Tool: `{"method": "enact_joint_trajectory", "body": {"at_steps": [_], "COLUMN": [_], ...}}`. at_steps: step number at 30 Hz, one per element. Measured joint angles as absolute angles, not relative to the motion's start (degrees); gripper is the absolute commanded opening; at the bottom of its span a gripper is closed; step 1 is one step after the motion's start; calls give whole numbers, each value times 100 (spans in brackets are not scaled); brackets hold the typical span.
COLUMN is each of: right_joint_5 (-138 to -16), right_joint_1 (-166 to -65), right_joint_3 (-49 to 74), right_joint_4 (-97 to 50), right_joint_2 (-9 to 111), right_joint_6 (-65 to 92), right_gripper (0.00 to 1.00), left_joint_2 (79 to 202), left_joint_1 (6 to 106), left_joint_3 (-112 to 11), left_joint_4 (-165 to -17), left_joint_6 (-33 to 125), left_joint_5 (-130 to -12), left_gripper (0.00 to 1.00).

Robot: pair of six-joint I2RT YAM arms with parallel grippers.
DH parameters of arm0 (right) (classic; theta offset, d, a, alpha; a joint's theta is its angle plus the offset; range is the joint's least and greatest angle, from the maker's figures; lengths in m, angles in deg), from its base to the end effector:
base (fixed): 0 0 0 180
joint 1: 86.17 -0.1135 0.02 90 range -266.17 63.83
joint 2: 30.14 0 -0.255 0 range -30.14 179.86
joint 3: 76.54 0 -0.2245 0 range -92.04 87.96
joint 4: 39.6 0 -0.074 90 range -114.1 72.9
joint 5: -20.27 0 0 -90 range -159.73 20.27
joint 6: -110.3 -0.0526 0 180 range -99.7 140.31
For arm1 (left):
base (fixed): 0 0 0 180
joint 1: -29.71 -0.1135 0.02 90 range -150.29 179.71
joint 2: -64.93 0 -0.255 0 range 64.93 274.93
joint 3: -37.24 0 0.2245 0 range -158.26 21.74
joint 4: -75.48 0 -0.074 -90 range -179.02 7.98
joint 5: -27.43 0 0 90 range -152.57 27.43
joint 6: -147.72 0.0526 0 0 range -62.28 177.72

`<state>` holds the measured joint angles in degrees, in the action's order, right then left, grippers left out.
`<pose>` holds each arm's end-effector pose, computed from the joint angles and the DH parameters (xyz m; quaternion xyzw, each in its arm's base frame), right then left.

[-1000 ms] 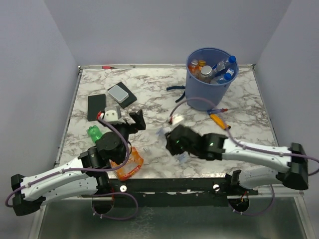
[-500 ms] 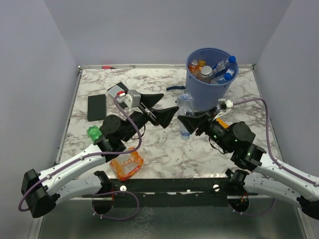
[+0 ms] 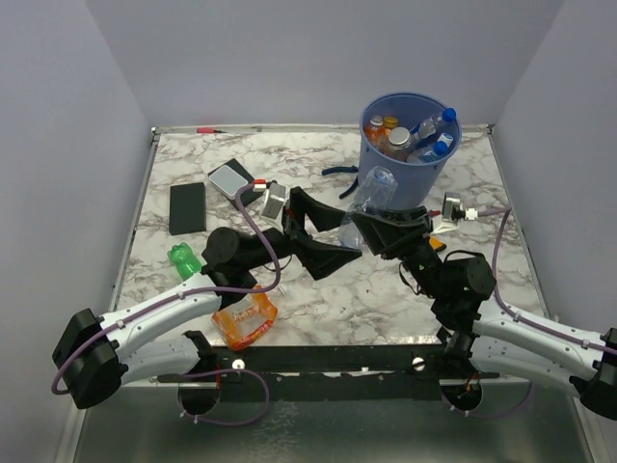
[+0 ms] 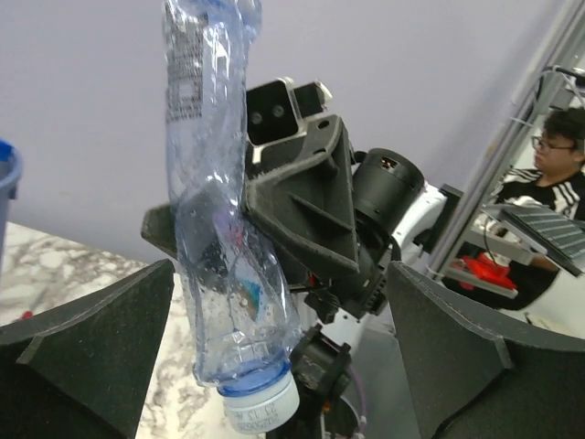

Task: Put the plastic bottles in the bin
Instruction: Place the plastic bottle in the trash bin.

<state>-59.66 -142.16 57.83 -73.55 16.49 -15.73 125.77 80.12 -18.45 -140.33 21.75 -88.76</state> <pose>0.1055 0.1398 0.3634 -0.0065 0.4819 0.6006 0.6380 0.1246 -0.1871 0.3778 0.2559 0.4536 -0.6610 0.5403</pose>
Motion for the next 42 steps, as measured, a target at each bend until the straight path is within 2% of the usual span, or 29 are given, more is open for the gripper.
{"method": "enact_joint_trajectory", "body": {"at_steps": [6, 11, 15, 18, 19, 22, 23, 28, 34, 37, 39, 42], "right_joint_5": [-5984, -6170, -6336, -6441, -6456, -6511, -6535, -6616, -6504, -6399, -6349, -6321], "right_joint_1": [-14216, -14216, -14216, -14216, -14216, -14216, -14216, -14216, -14214, -14214, -14214, -14214], "right_joint_3": [5879, 5877, 5866, 5833, 5833, 5816, 5763, 5005, 3396, 2165, 1453, 673], "right_joint_4": [-8041, -8347, -8323, -8249, -8212, -8039, -7871, -6059, -2988, -1360, -577, 470], "right_joint_2": [1835, 1964, 2005, 1988, 1970, 1896, 1852, 1428, 945, 1048, 1179, 1428], "right_joint_6": [-1750, -1866, -1892, -1911, -1911, -1907, -1879, -1675, -941, -495, -246, 38], "right_gripper": [28, 29, 29, 31, 36, 75, 83, 99, 100, 99, 99, 99], "left_joint_2": [12660, 12690, 12863, 12926, 12924, 12922, 12920, 12673, 12074, 11877, 11777, 11613], "left_joint_1": [8012, 8007, 8001, 7990, 7992, 7997, 7997, 7997, 8034, 8045, 8126, 8431], "left_joint_3": [-1842, -1840, -1840, -1840, -1840, -1840, -1840, -1847, -2317, -2540, -2509, -2177], "left_joint_4": [-14120, -14194, -14223, -14216, -14214, -14179, -14162, -13432, -11631, -10726, -10306, -9771], "left_joint_6": [1906, 1747, 1614, 1555, 1552, 1576, 1585, 2162, 4114, 5618, 6702, 8726], "left_joint_5": [-9200, -9324, -9383, -9381, -9381, -9373, -9370, -9226, -8623, -8094, -7773, -7384], "left_gripper": [97, 76, 49, 37, 34, 28, 27, 19, 11, 7, 0, 0]}}
